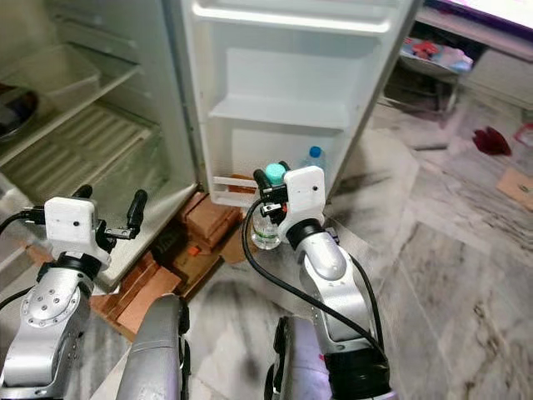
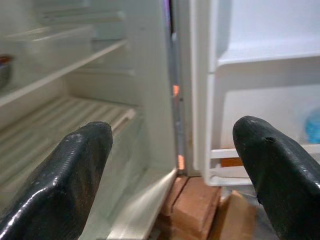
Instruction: Restocking fridge
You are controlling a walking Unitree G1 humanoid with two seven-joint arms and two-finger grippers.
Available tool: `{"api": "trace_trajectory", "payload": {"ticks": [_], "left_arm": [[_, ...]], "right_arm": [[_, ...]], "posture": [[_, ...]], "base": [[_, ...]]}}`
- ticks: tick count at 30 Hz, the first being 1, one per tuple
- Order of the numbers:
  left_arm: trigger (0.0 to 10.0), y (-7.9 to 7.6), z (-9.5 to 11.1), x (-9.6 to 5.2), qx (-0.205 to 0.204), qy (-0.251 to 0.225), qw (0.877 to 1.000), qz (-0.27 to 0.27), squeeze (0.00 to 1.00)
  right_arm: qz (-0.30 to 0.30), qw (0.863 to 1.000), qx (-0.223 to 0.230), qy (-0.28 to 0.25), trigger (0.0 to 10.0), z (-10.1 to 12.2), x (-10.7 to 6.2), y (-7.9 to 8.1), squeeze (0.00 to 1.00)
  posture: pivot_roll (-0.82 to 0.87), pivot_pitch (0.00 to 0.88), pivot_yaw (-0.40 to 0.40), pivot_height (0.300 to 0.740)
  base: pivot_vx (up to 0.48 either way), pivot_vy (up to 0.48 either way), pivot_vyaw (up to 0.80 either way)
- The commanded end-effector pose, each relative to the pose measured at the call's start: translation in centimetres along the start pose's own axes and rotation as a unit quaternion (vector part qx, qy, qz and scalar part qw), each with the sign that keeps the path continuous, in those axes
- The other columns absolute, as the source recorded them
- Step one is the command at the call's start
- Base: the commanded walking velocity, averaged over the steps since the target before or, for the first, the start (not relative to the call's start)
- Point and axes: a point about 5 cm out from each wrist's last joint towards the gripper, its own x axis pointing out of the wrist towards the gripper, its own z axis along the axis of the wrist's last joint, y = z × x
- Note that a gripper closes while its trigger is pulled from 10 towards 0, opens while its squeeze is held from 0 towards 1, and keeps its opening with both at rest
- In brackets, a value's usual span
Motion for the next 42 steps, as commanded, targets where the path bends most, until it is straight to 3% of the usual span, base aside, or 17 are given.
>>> {"api": "trace_trajectory", "payload": {"ticks": [1, 34, 42], "left_arm": [[10.0, -0.2, 0.6, 0.2, -0.005, -0.014, 1.0, -0.011, 0.0], [10.0, -0.8, 0.7, 0.4, -0.009, -0.018, 0.999, -0.025, 0.0], [10.0, -0.6, 0.7, 0.4, 0.0, -0.014, 1.0, -0.007, 0.0]], "right_arm": [[-0.004, 1.0, -0.01, -0.025, 10.0, 1.1, 0.1, -0.3, 0.0], [-0.011, 0.999, -0.024, -0.018, 10.0, 0.8, 0.1, -0.8, 0.0], [0.019, 1.0, -0.013, -0.001, 10.0, 0.1, 0.0, -0.3, 0.0]], "posture": [[0.07, 0.138, -0.072, 0.63], [0.06, 0.15, -0.071, 0.63], [0.06, 0.156, -0.072, 0.63]], "base": [[0.27, 0.0, 0.0], [0.321, 0.0, 0.0], [0.061, 0.0, 0.0]]}}
